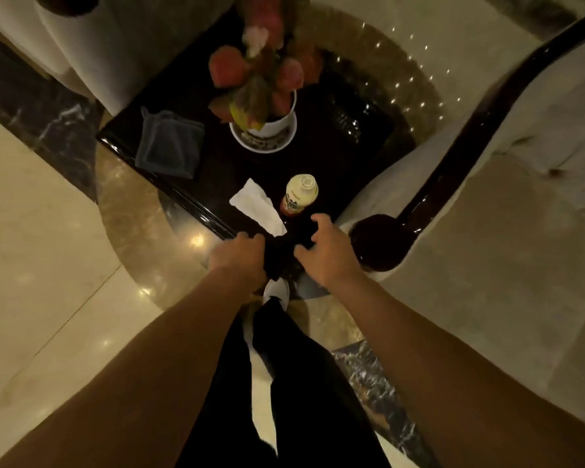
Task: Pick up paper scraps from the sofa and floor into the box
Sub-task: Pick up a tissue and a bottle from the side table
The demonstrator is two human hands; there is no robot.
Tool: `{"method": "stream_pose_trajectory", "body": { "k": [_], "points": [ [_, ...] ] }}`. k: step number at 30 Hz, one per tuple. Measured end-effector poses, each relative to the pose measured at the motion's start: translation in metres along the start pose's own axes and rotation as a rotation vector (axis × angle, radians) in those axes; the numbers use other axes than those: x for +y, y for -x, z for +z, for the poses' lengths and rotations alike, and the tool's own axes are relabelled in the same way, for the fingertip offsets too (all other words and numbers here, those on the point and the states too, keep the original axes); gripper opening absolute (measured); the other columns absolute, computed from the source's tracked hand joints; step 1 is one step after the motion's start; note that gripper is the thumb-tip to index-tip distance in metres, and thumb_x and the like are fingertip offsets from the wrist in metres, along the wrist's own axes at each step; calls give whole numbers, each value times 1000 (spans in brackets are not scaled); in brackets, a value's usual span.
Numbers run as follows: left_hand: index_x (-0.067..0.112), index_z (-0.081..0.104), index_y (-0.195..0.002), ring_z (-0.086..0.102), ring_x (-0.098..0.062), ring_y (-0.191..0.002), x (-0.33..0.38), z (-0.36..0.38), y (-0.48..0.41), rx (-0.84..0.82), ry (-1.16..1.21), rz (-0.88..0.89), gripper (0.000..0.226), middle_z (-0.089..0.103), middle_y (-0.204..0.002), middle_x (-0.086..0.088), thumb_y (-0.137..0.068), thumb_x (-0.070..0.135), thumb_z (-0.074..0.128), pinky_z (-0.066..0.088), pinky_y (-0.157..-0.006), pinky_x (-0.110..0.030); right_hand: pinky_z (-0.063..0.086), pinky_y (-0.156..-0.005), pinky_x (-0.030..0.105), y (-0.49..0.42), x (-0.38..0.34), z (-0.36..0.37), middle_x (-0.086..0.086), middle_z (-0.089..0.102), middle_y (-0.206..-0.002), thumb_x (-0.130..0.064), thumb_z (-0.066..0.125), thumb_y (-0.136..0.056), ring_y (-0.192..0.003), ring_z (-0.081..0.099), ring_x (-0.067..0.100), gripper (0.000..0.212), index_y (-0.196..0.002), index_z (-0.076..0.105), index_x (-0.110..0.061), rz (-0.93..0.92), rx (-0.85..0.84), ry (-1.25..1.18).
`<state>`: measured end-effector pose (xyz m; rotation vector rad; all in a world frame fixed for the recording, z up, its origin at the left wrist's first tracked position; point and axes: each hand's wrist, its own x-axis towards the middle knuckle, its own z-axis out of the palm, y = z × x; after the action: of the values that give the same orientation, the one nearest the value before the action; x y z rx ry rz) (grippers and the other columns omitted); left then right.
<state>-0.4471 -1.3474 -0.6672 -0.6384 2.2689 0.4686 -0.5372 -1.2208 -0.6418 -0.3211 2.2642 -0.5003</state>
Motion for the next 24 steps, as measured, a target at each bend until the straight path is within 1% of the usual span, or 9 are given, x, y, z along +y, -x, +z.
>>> {"method": "stream_pose_trajectory", "body": {
  "k": [3, 6, 8, 10, 12, 14, 15, 19, 24],
  "points": [
    [16, 46, -130, 53, -35, -115, -11, 2, -68, 15, -38, 29, 49, 51, -123, -13, -84, 23, 63, 50, -86, -45, 41, -97, 31, -69, 0, 14, 16, 42, -144, -25, 77, -78, -129, 47, 31, 93, -151, 20, -17, 141, 118, -187],
    [20, 33, -143, 42, -38, -124, -17, 10, -135, 41, -70, 62, 70, 39, -138, -15, -82, 18, 67, 48, -87, -47, 40, -91, 25, -131, 3, 31, 12, 37, -146, -23, 86, -69, -128, 47, 27, 104, -150, 21, -30, 181, 193, -372],
    [27, 26, -147, 32, -41, -132, -22, 22, -172, 39, -80, 79, 83, 24, -150, -13, -78, 13, 70, 48, -88, -50, 49, -94, 32, -161, 6, 47, 11, 47, -136, -33, 88, -56, -118, 55, 26, 97, -139, 38, -32, 119, 223, -434],
    [34, 20, -148, 17, -44, -140, -28, 38, -200, 9, -104, 87, 90, 5, -160, -10, -77, 11, 69, 48, -91, -52, 54, -91, 40, -180, 12, 64, 8, 59, -122, -47, 82, -45, -109, 60, 23, 87, -123, 51, -28, 47, 243, -447],
    [33, 23, -146, 10, -45, -141, -34, 48, -213, 20, -171, 105, 85, -1, -160, -10, -77, 13, 69, 49, -90, -52, 55, -88, 31, -187, 14, 74, -2, 64, -111, -44, 82, -48, -102, 62, 14, 72, -113, 52, -30, 14, 260, -465],
    [26, 37, -139, 18, -43, -136, -39, 52, -216, 63, -226, 138, 68, 8, -154, -13, -80, 16, 68, 51, -86, -49, 52, -80, 16, -189, 14, 78, -16, 62, -99, -25, 85, -60, -91, 61, 0, 62, -109, 47, -33, 13, 288, -496],
    [22, 42, -136, 23, -41, -133, -41, 50, -214, 69, -243, 158, 59, 13, -151, -14, -82, 17, 66, 50, -86, -47, 51, -79, 13, -187, 12, 78, -18, 61, -96, -19, 85, -62, -89, 61, -2, 62, -108, 47, -33, 24, 308, -510],
    [16, 46, -134, 44, -38, -123, -44, 18, -194, -18, -200, 185, 51, 45, -134, -15, -85, 20, 60, 47, -91, -48, 53, -92, 31, -159, -1, 66, -10, 63, -107, -20, 87, -61, -104, 62, 12, 68, -119, 53, -28, 83, 283, -517],
    [9, 51, -123, 55, -43, -113, -38, -52, -143, 19, -160, 267, 41, 54, -124, -20, -83, 18, 60, 48, -89, -49, 43, -87, 25, -81, -31, 24, -11, 55, -108, -16, 87, -65, -103, 52, 10, 74, -129, 51, -21, 144, 274, -488]
  ]
}}
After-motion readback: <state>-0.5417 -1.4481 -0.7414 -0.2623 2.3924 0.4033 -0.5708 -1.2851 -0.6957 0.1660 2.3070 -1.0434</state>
